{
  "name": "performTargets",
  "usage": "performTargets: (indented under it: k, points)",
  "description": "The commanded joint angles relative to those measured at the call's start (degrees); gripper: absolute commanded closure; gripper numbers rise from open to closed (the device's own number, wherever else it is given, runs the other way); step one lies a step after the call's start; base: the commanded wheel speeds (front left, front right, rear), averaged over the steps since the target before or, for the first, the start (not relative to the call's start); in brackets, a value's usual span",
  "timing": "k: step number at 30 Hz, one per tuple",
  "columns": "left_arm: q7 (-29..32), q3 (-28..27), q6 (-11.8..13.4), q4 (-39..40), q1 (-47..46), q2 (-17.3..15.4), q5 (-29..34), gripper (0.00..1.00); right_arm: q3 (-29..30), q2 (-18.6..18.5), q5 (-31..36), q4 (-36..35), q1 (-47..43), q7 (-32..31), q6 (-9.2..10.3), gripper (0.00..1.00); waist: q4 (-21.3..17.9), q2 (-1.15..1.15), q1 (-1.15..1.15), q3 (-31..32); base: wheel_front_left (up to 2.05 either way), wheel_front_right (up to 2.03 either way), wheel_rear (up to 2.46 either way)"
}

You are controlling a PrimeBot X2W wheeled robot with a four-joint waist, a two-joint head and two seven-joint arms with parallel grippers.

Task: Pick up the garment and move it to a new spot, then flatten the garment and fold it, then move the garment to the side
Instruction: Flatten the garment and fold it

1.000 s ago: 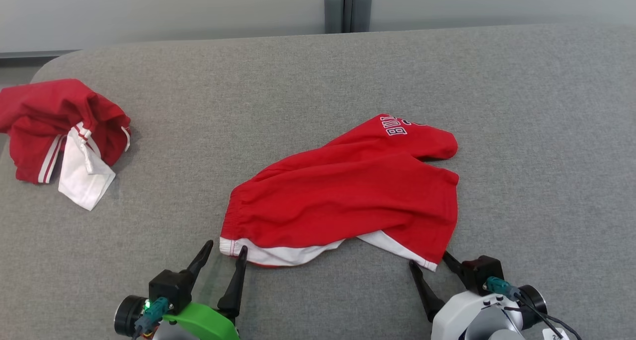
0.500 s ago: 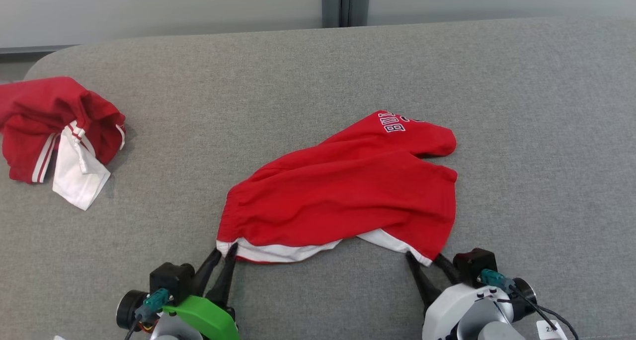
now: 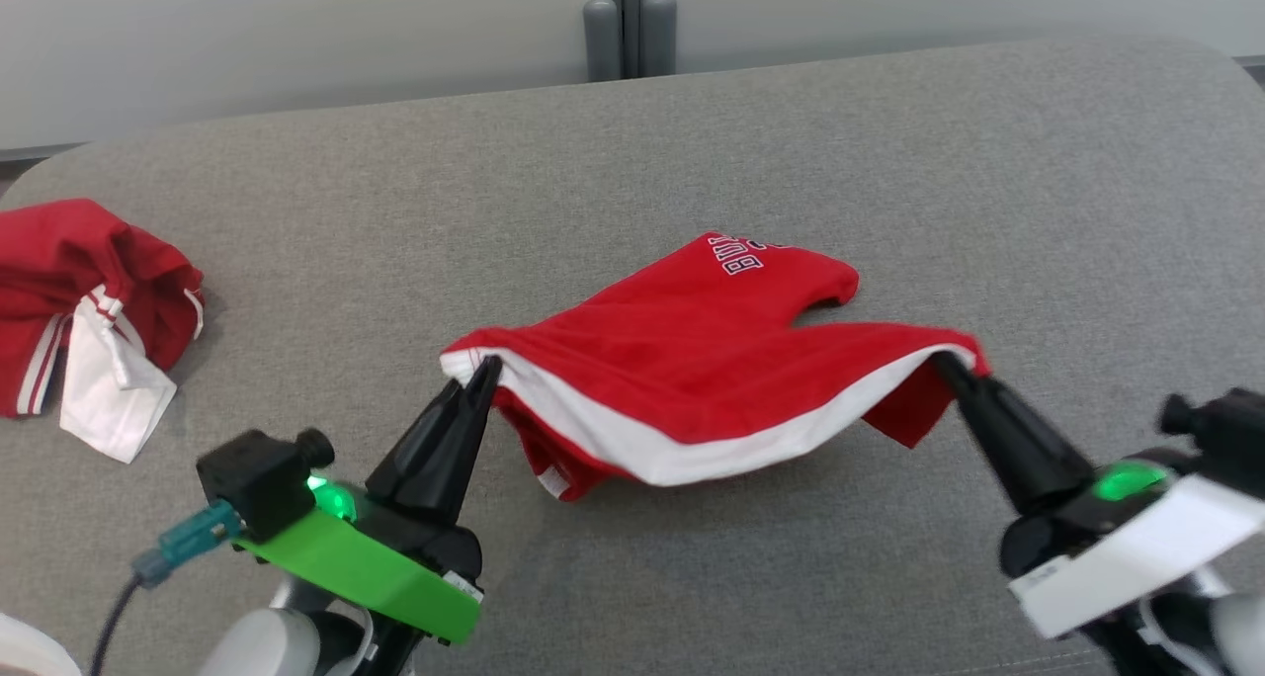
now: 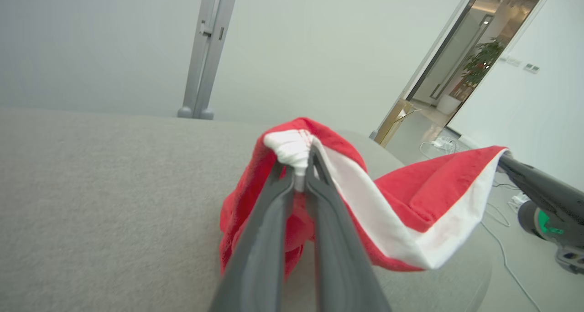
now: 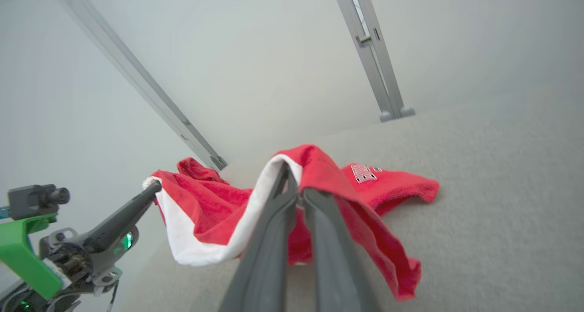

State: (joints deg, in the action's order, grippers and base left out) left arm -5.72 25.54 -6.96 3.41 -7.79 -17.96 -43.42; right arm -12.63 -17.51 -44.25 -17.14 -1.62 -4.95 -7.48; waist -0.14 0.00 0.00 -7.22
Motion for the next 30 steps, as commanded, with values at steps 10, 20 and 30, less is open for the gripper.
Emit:
performTargets:
  k: [10, 20, 30]
  points:
    - [27.2, -7.5, 12.7, 26.8, -22.9, -4.4, -13.3, 1.0, 26.6, -10.2, -19.1, -18.4, 13.5, -15.9, -0.01, 1.0, -5.4, 0.0, 0.0, -8.1, 0.0, 0.0, 0.0]
    - [34.9, -5.4, 13.9, 1.4, -61.9, -1.5, -6.9, 1.0, 24.1, 0.5, -9.4, 7.4, 60.1, -26.4, -0.01, 1.0, -6.8, 0.0, 0.0, -25.1, 0.0, 0.0, 0.0]
    - [13.6, -5.1, 5.6, -27.3, -82.7, 5.5, 1.3, 1.0, 23.3, 13.4, 3.9, 26.8, 84.5, -17.8, -0.01, 1.0, -7.0, 0.0, 0.0, -34.3, 0.0, 0.0, 0.0]
